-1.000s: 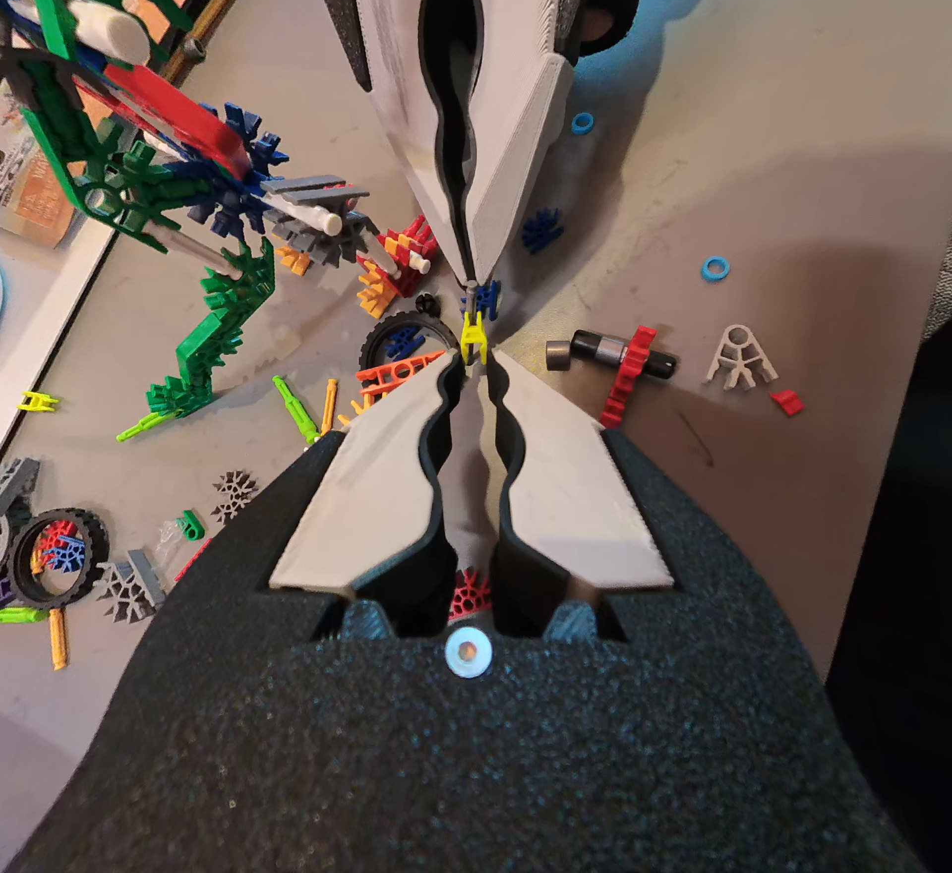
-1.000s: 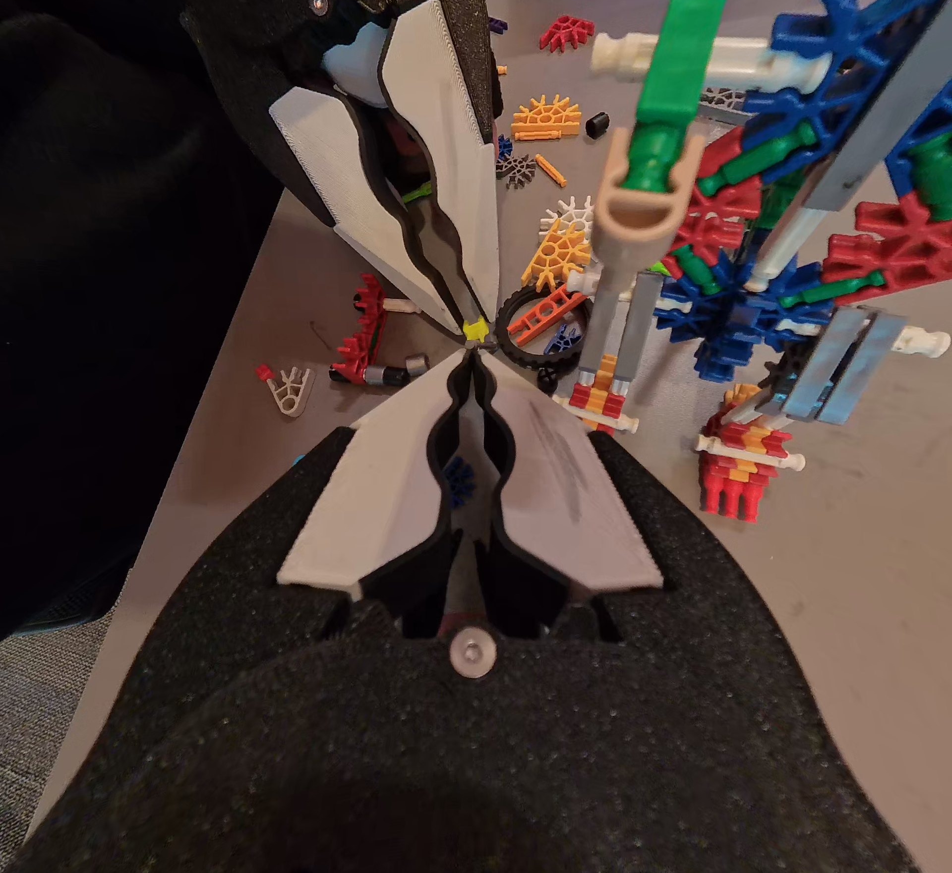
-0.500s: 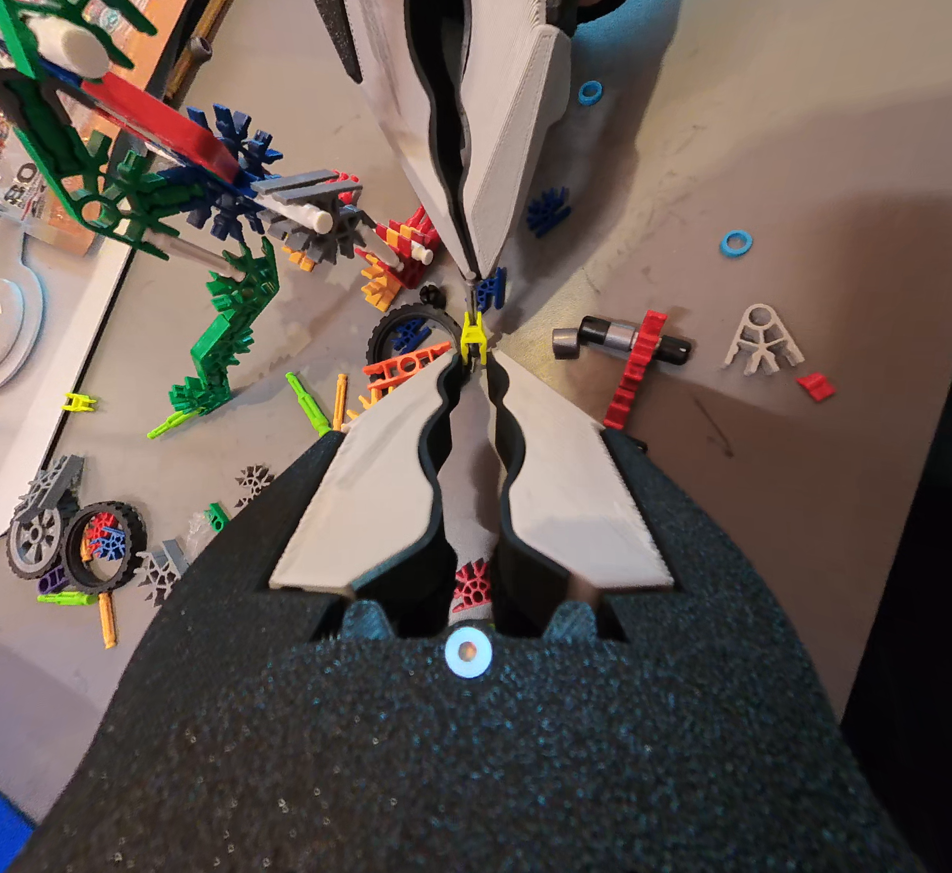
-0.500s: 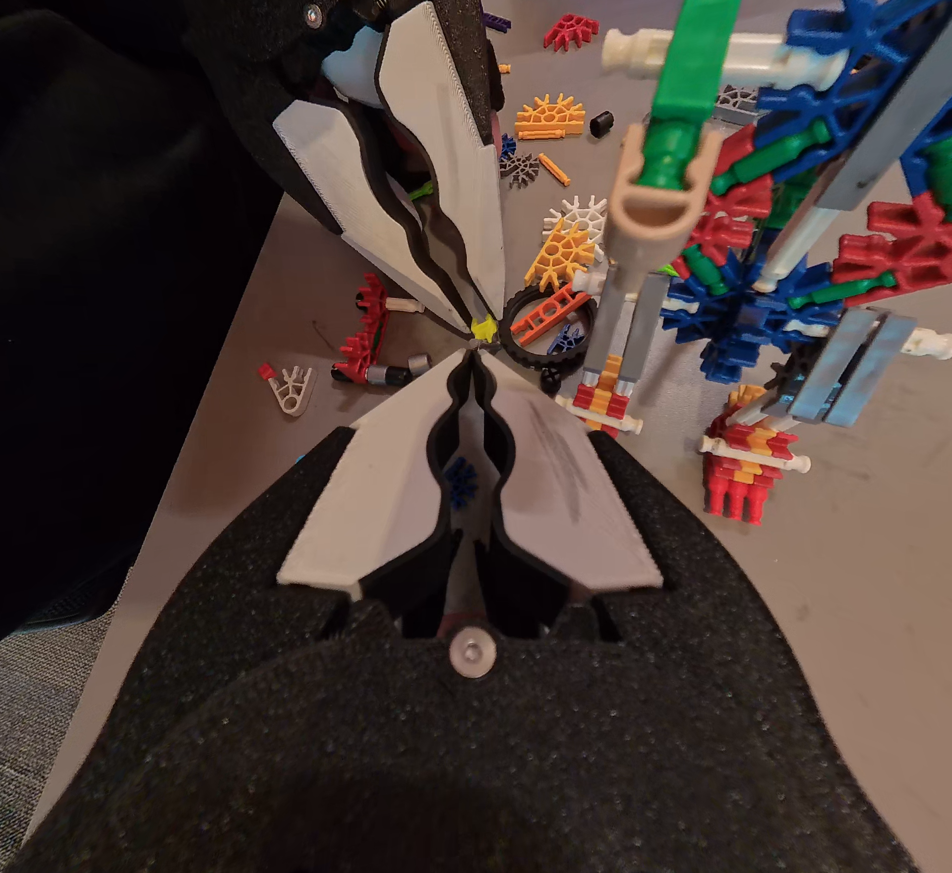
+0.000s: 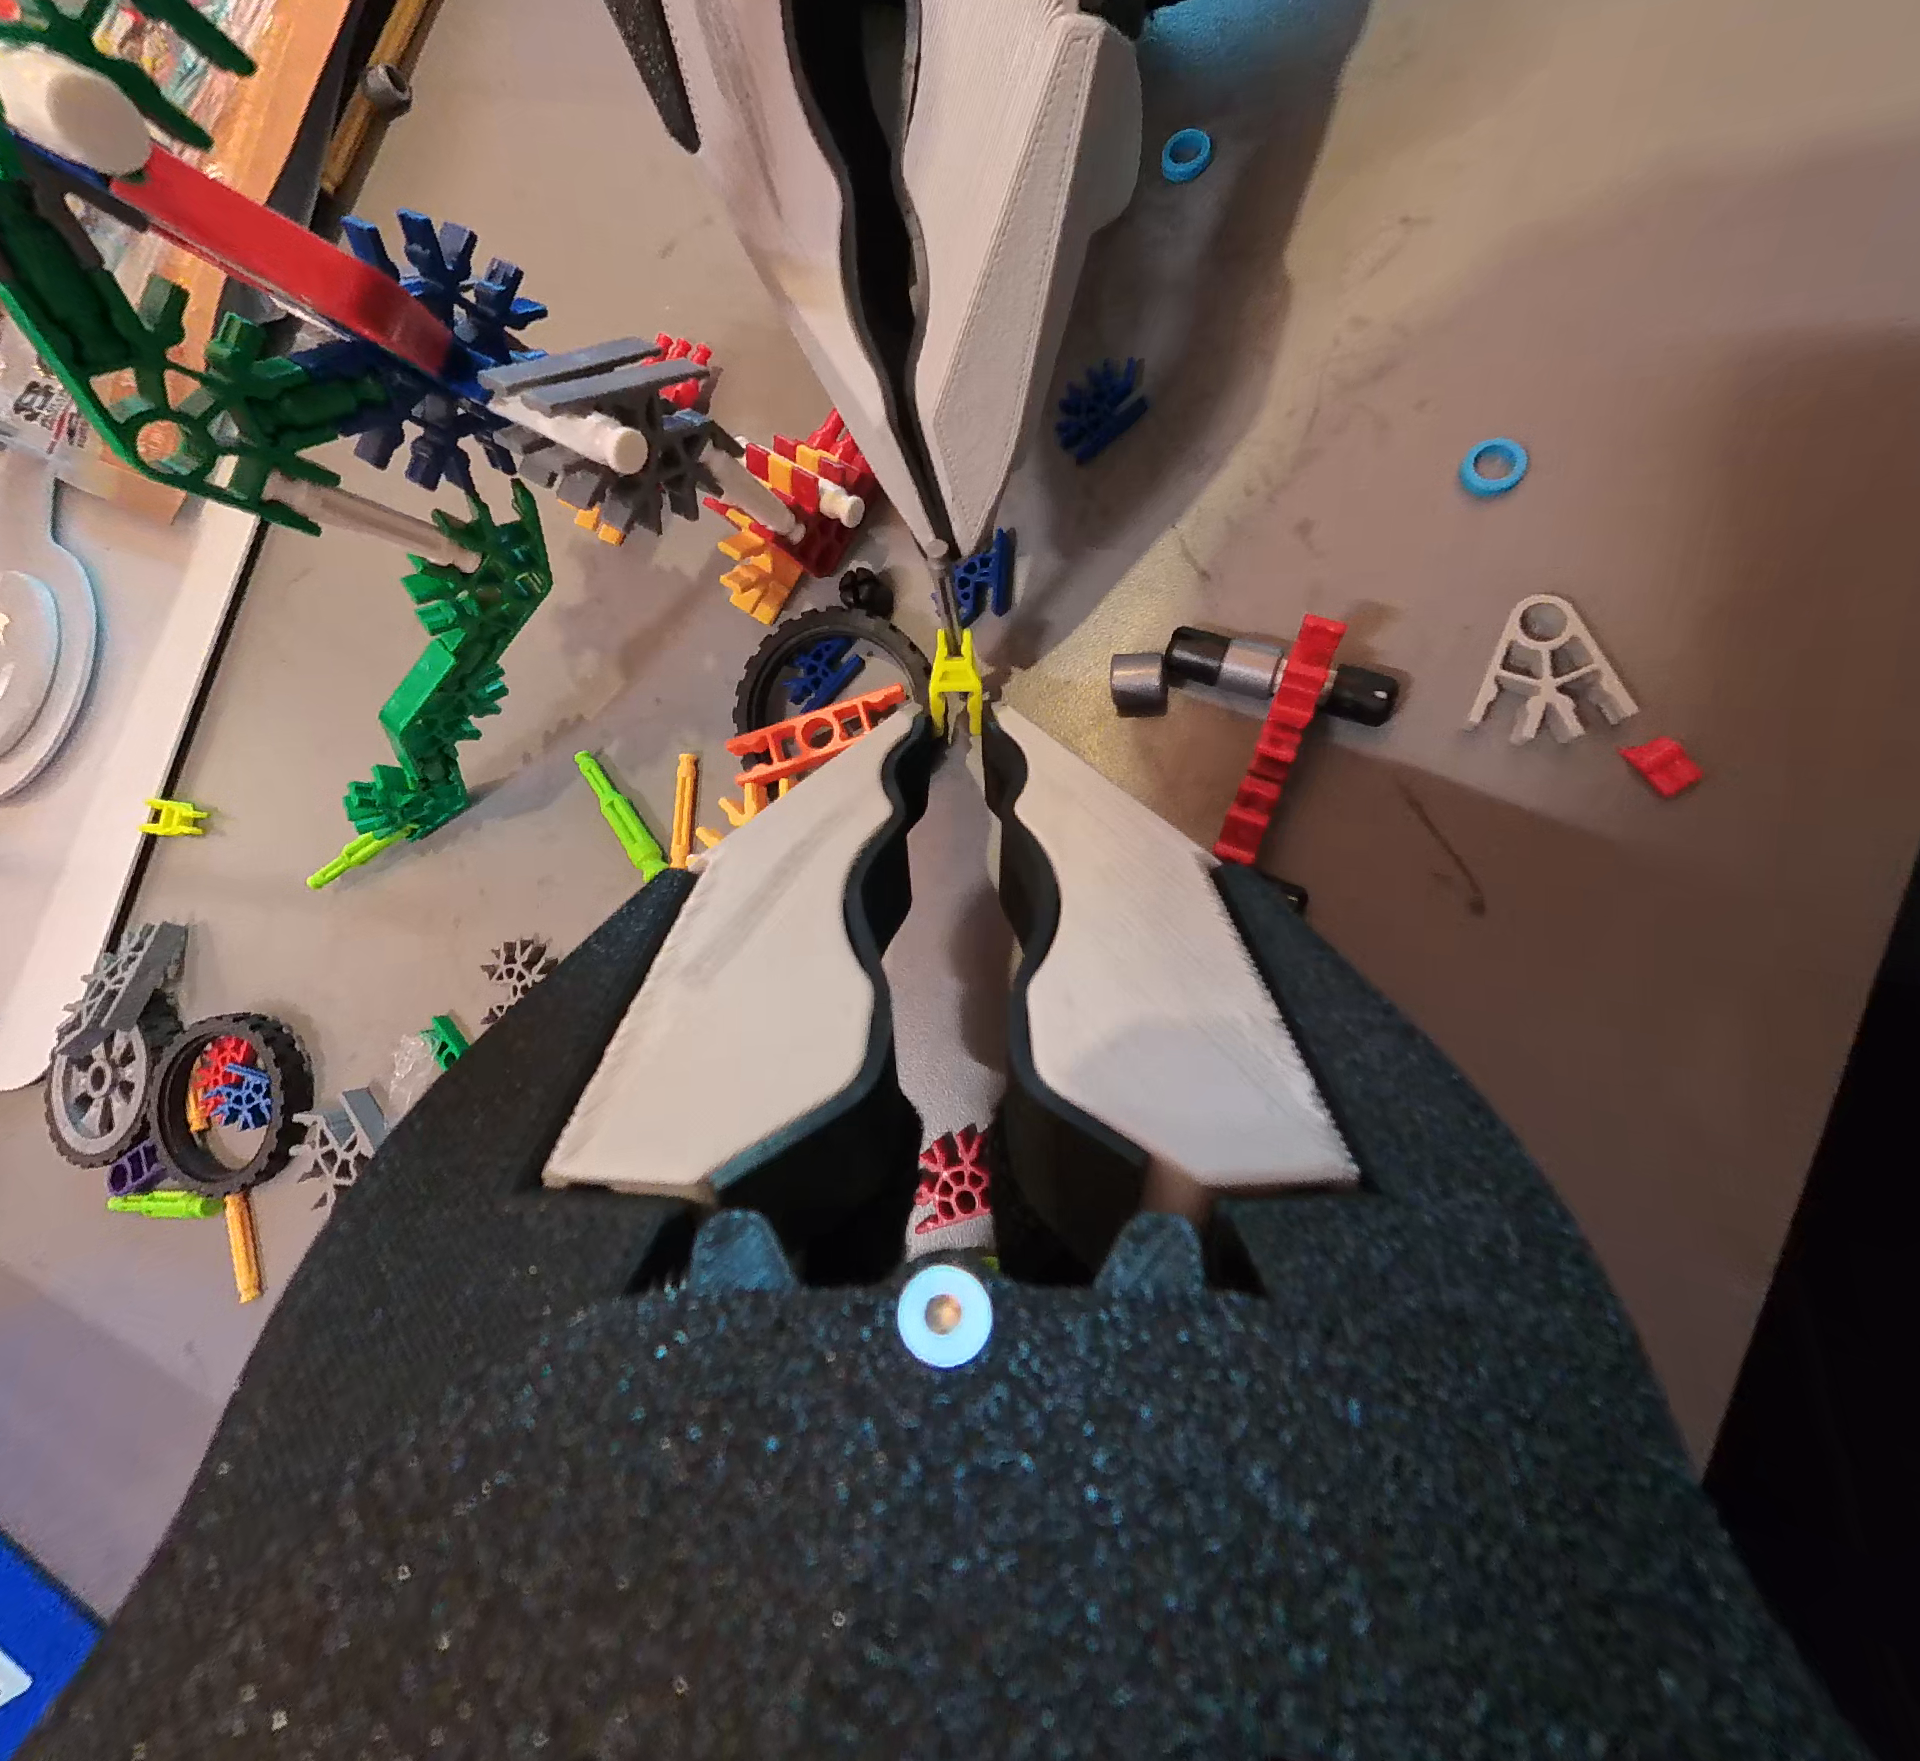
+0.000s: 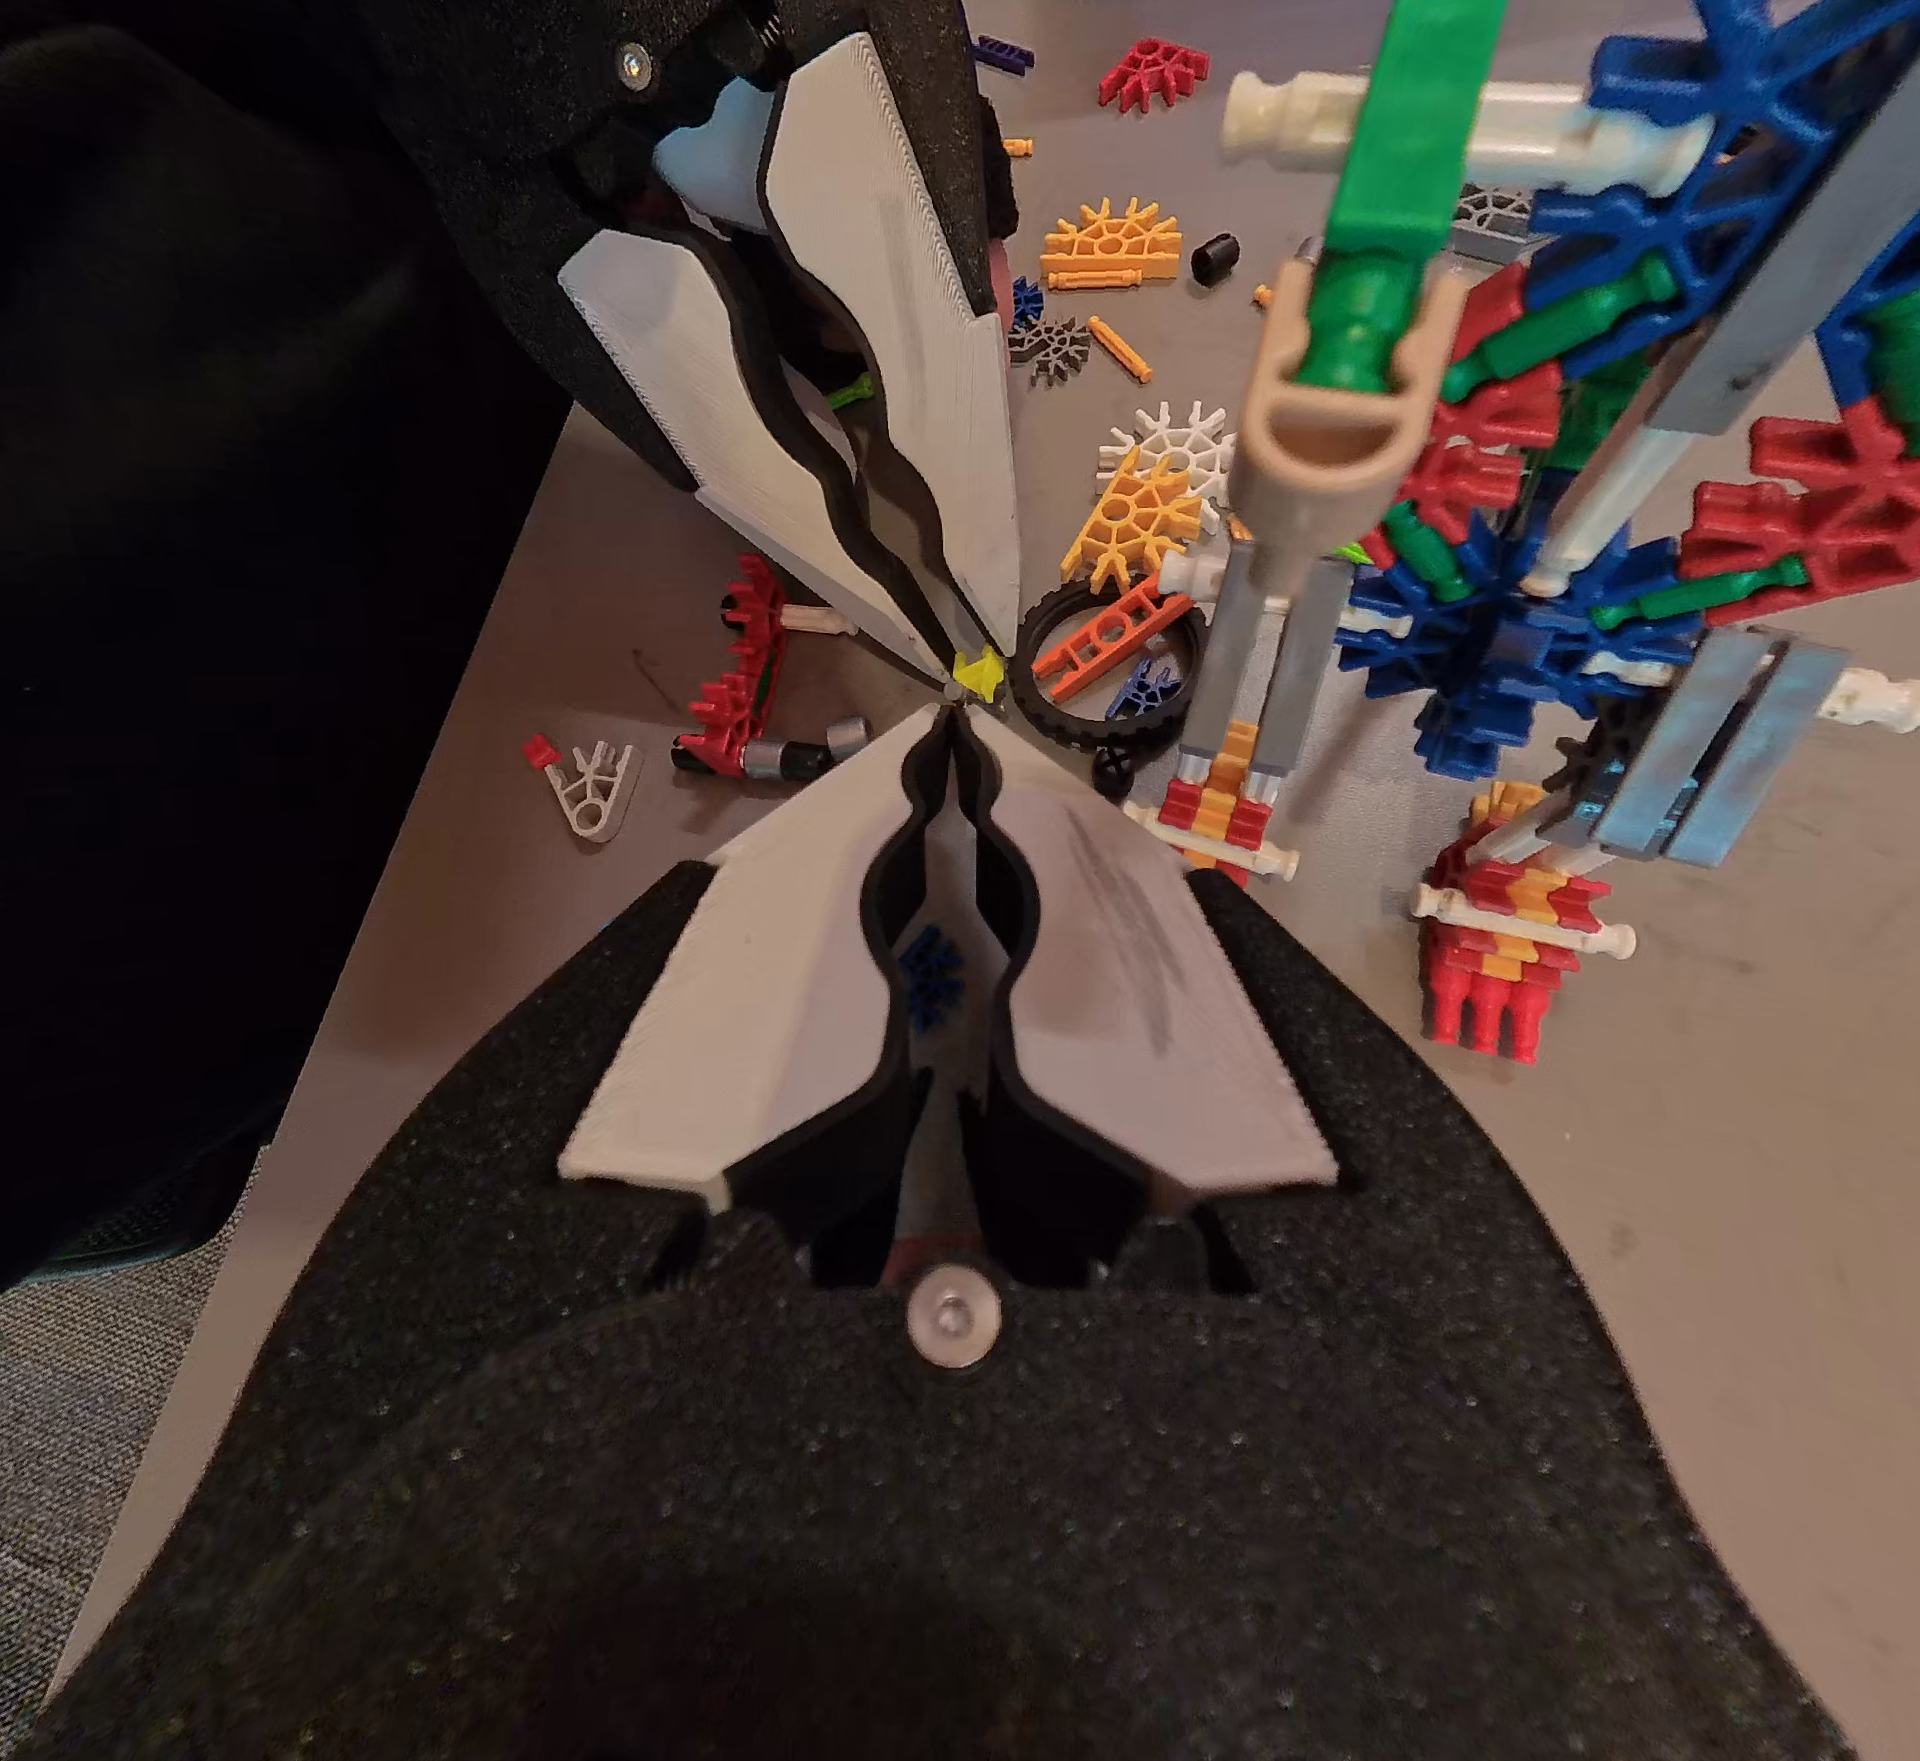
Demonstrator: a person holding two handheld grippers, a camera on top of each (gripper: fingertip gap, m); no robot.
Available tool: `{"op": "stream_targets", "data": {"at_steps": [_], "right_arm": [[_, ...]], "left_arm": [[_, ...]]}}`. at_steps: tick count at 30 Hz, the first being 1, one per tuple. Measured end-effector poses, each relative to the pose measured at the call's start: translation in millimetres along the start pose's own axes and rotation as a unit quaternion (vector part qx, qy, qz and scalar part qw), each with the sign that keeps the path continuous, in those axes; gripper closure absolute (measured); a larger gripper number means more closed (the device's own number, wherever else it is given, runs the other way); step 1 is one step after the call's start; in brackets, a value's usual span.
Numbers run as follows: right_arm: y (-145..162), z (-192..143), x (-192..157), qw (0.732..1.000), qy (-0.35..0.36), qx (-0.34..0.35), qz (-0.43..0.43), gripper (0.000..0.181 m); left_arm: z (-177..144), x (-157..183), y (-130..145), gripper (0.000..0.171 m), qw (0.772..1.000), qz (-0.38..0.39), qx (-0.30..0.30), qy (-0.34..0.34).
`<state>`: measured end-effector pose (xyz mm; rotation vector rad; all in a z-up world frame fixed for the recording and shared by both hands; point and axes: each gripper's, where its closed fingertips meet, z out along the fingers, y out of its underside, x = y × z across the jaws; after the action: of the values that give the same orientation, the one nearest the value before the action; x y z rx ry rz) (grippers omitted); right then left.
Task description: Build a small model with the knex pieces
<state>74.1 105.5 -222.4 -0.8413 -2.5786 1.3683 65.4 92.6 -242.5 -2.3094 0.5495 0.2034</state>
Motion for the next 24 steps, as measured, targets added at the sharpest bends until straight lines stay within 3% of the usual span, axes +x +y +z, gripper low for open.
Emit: {"op": "stream_targets", "data": {"at_steps": [24], "right_arm": [[-0.1, 3.0, -4.4, 1.000, -0.011, -0.001, 0.014, 0.179]], "left_arm": [[-2.1, 3.7, -4.1, 0.165, 0.999, 0.030, -0.008, -0.021]]}}
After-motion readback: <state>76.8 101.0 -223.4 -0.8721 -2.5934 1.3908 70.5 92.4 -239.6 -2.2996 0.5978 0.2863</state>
